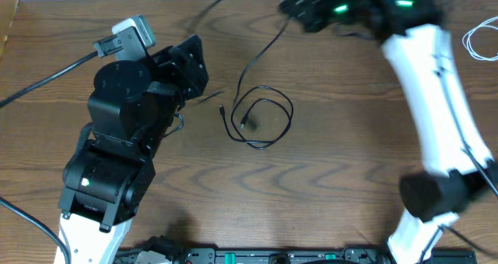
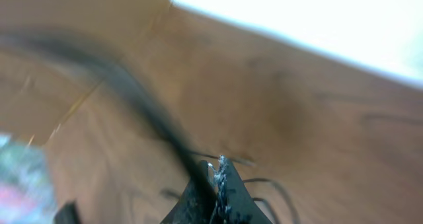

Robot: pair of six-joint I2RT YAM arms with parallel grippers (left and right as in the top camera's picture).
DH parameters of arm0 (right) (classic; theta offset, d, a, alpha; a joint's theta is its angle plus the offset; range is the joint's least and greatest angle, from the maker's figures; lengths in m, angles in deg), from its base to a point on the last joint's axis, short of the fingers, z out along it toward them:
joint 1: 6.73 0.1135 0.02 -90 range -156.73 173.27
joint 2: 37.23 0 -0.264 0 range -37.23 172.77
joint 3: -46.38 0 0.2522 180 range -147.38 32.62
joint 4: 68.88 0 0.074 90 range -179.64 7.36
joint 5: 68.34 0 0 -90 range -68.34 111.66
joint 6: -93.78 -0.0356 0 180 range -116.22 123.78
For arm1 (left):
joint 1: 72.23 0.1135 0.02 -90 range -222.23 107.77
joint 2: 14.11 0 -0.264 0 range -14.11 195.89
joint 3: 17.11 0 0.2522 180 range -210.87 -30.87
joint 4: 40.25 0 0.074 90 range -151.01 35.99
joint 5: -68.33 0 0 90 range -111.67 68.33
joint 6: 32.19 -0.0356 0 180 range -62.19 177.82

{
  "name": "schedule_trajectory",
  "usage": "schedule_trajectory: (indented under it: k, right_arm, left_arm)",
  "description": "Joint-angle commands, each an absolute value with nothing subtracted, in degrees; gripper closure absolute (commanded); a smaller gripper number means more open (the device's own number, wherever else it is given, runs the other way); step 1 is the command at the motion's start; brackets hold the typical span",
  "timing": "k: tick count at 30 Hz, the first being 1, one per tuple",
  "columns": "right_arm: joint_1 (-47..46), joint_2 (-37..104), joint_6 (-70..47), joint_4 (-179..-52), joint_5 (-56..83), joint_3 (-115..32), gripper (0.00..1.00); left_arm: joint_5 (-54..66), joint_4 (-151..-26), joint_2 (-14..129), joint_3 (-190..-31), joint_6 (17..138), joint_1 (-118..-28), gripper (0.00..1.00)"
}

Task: Untangle cables

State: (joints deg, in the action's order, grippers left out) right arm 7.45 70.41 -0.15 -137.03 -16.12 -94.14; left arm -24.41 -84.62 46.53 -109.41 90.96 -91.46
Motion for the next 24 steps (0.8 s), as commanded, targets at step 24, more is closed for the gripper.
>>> schedule_trajectory:
  k: [24]
  right_arm:
    - [-35.61,60.37,-6.94,-145.75,0.3,-94.71,0.99]
  left_arm:
    - [-25.13,-92.16,50.27,-110.15,90.41,-91.17,0.32]
